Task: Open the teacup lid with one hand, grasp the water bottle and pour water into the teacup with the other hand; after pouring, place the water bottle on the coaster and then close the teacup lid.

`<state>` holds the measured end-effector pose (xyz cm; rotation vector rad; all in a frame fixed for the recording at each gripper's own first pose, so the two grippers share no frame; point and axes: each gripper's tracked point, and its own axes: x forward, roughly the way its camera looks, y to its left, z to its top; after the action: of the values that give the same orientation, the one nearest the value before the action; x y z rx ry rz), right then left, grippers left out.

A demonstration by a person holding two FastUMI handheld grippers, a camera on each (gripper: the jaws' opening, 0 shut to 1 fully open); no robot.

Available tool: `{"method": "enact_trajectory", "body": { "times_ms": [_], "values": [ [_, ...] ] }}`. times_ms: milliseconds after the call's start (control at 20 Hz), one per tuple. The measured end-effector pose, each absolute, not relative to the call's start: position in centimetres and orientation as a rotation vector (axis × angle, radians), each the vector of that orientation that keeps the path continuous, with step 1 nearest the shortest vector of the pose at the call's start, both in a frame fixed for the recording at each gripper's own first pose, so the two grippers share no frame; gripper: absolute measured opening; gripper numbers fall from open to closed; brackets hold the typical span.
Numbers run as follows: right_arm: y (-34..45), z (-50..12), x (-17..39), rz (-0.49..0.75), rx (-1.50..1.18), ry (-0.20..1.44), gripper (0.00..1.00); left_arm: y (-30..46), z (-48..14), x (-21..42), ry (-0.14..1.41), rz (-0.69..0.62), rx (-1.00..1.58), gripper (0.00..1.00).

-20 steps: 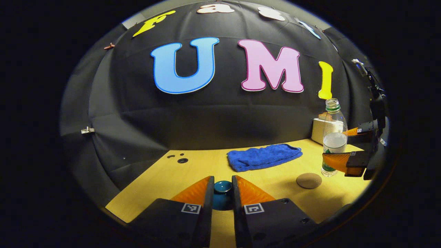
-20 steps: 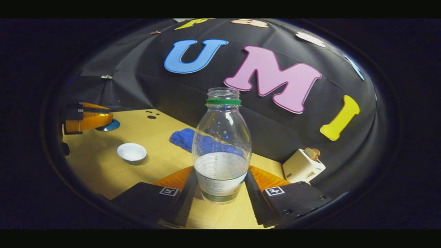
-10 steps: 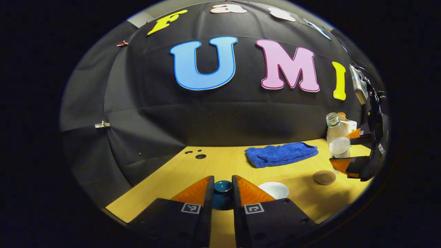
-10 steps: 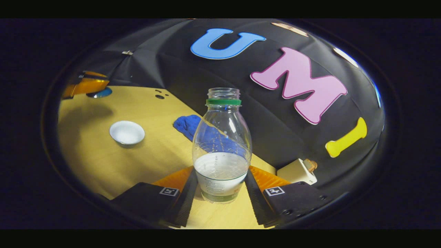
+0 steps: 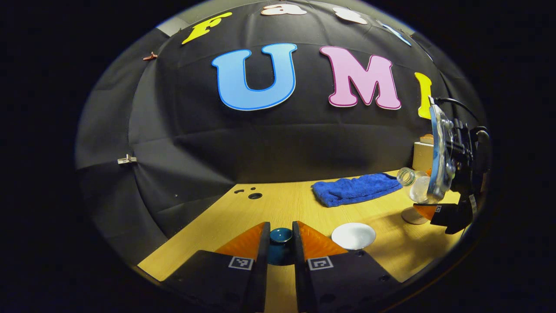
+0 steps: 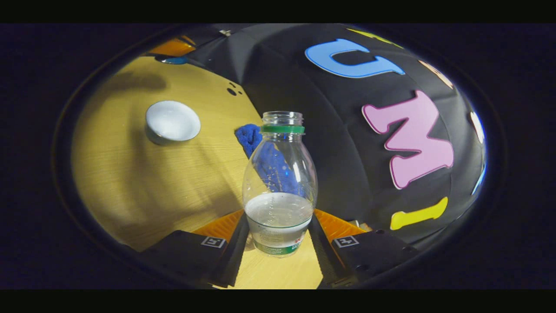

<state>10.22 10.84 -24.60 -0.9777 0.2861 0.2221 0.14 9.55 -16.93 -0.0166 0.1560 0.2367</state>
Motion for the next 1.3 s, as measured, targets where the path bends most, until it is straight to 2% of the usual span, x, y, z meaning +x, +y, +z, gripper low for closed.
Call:
{"method": "enact_trajectory", "body": {
  "times_ms": [100,200,250,300,450,550,600,750,800,850,900,950,1250,1300],
  "values": [
    [11.6,-24.7,10.4,0.227,-1.039,0.272,0.72,9.6,-17.3,0.0,0.160,0.234,-0.019,0.31],
    [12.0,-24.7,10.5,0.233,-1.080,0.264,0.75,9.7,-17.6,-0.2,0.160,0.233,-0.022,0.27],
    [12.3,-24.8,10.6,0.236,-1.098,0.261,0.75,9.7,-17.6,-0.3,0.161,0.234,-0.024,0.35],
    [12.5,-24.8,10.5,0.237,-1.117,0.259,0.75,9.8,-17.7,-0.4,0.163,0.236,-0.027,0.31],
    [12.8,-24.6,10.7,0.235,-1.184,0.247,0.77,10.1,-17.8,-0.7,0.163,0.239,-0.029,0.31],
    [13.1,-24.6,10.9,0.235,-1.222,0.241,0.75,10.3,-17.8,-0.9,0.162,0.241,-0.028,0.31],
    [13.2,-24.5,11.0,0.235,-1.241,0.237,0.74,10.3,-17.9,-1.1,0.163,0.242,-0.031,0.34],
    [13.6,-24.3,11.1,0.238,-1.296,0.217,0.74,10.7,-18.1,-1.4,0.164,0.248,-0.037,0.27],
    [13.8,-24.2,11.2,0.240,-1.317,0.209,0.75,10.7,-18.2,-1.5,0.165,0.250,-0.040,0.31],
    [14.1,-24.1,11.4,0.240,-1.340,0.199,0.74,10.8,-18.2,-1.6,0.164,0.250,-0.041,0.27],
    [14.3,-24.0,11.6,0.243,-1.358,0.193,0.75,10.9,-18.3,-1.7,0.165,0.250,-0.042,0.35],
    [14.4,-24.1,11.6,0.245,-1.373,0.190,0.75,10.9,-18.3,-1.8,0.165,0.250,-0.041,0.31],
    [15.0,-23.8,12.0,0.253,-1.474,0.155,0.74,11.5,-18.5,-2.3,0.165,0.257,-0.052,0.31],
    [15.1,-23.8,12.1,0.253,-1.489,0.148,0.74,11.5,-18.6,-2.3,0.166,0.258,-0.053,0.27]
  ]
}}
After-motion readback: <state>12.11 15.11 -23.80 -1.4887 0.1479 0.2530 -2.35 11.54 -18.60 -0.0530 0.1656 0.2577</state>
